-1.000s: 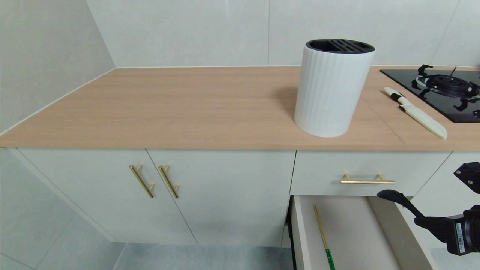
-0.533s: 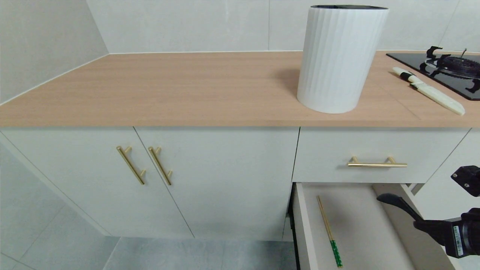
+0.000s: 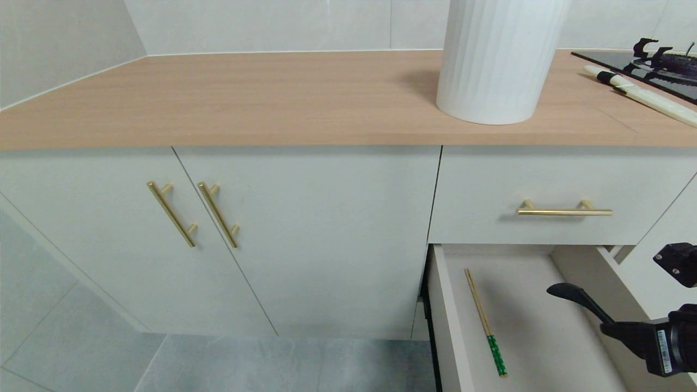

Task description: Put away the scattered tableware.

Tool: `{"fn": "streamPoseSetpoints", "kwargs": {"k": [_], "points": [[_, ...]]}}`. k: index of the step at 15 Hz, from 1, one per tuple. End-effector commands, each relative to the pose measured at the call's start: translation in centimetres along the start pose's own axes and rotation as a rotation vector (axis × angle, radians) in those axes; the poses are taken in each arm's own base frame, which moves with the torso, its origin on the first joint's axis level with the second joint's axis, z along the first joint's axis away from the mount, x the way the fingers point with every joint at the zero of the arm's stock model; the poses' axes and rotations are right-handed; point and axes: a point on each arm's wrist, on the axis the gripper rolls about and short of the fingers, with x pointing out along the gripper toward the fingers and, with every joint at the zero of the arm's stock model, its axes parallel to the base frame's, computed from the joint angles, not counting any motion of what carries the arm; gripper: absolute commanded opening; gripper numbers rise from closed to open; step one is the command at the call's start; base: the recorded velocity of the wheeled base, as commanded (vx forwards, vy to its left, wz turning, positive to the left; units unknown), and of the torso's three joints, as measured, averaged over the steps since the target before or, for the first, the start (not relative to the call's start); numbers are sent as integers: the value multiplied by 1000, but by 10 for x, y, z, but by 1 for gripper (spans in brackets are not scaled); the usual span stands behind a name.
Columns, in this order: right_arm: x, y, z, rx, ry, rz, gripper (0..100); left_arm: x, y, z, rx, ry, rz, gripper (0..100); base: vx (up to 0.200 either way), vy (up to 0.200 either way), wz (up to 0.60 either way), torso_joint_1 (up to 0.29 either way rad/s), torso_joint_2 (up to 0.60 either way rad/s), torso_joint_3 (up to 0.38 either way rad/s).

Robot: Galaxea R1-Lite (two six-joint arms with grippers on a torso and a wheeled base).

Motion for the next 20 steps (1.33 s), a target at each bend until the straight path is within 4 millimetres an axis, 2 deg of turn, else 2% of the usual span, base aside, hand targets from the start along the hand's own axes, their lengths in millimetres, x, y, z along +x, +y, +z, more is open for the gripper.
{"fn": "streamPoseSetpoints", "kwargs": {"k": [1, 6, 8, 12, 17, 20], "points": [[0, 0, 0, 0, 2, 1, 0, 0, 0, 0, 0, 1, 1, 100, 0, 0, 0, -27, 71, 36], [12, -1, -1, -15, 51, 0, 0, 0, 0, 0, 0, 1, 1, 100, 0, 0, 0, 0, 0, 0], [29, -2, 5, 16, 66, -16, 0, 0, 0, 0, 0, 1, 1, 100, 0, 0, 0, 0, 0, 0], [63, -6, 0, 69, 148, -45, 0, 0, 0, 0, 0, 1, 1, 100, 0, 0, 0, 0, 0, 0], [111, -11, -22, 118, 154, -88, 0, 0, 0, 0, 0, 1, 1, 100, 0, 0, 0, 0, 0, 0], [138, -4, -34, 154, 154, -130, 0, 0, 0, 0, 0, 1, 1, 100, 0, 0, 0, 0, 0, 0]]}}
